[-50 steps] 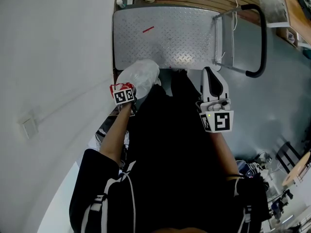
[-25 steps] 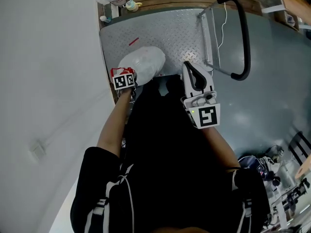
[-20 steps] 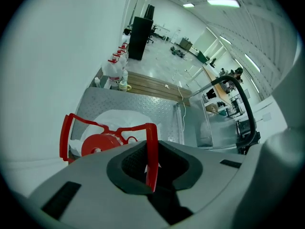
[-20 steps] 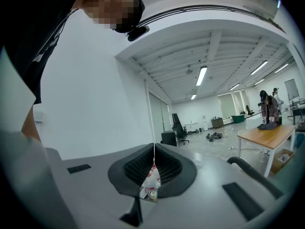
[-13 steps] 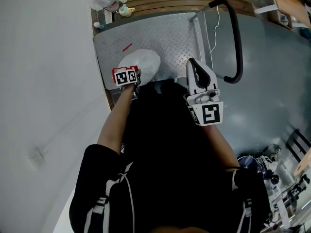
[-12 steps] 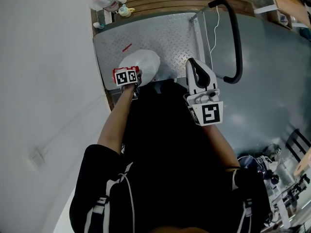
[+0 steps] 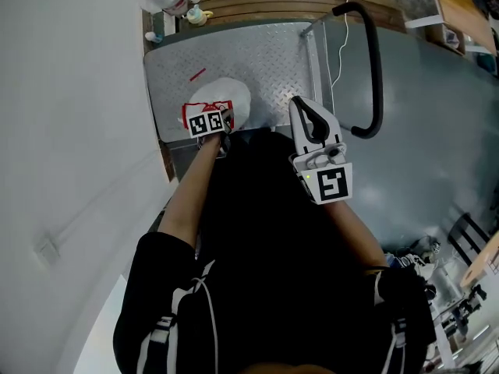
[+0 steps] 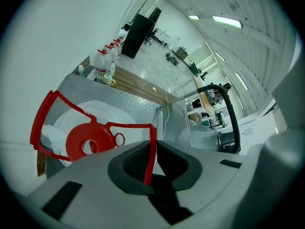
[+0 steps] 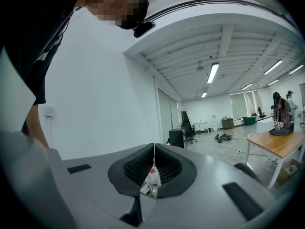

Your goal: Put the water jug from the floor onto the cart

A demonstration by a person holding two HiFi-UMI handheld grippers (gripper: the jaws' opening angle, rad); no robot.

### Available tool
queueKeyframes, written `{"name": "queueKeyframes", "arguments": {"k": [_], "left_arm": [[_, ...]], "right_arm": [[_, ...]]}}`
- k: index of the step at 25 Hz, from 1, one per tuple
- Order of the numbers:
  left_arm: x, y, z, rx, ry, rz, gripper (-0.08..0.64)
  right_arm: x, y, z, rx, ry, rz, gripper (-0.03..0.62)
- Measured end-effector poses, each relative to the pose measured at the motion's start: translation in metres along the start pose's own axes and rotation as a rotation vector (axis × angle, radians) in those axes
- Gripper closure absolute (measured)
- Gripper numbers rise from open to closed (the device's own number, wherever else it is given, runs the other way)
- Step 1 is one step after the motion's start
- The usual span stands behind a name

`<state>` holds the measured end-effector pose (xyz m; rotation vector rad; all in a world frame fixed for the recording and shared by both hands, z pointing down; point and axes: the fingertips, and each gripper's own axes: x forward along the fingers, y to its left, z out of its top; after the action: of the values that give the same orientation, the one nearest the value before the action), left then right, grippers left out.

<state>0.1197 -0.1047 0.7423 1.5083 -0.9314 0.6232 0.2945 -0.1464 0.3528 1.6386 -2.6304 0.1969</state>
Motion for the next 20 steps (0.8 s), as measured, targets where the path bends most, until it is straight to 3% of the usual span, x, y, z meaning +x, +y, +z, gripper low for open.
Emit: {"name": "queueKeyframes", "arguments": {"k": [9, 16, 20], "left_arm": [[-0.023, -0.02, 0.005, 0.064, -0.096, -0.046, 0.514], [-0.062, -0.065, 0.013, 0.214, -0.241, -0.101, 0.541], [-0.096, -0.085, 0.023, 0.268, -0.369, -0.131, 0.541]], "right_arm": [[-0.003, 0.002, -0.003, -0.008, 0.002, 0.023, 0.572], [0.001, 0.016, 0.011, -0.004, -0.055, 0.069, 0.574], [0.007, 0.038, 0.009, -0.003, -0.033, 0.103, 0.574]]}}
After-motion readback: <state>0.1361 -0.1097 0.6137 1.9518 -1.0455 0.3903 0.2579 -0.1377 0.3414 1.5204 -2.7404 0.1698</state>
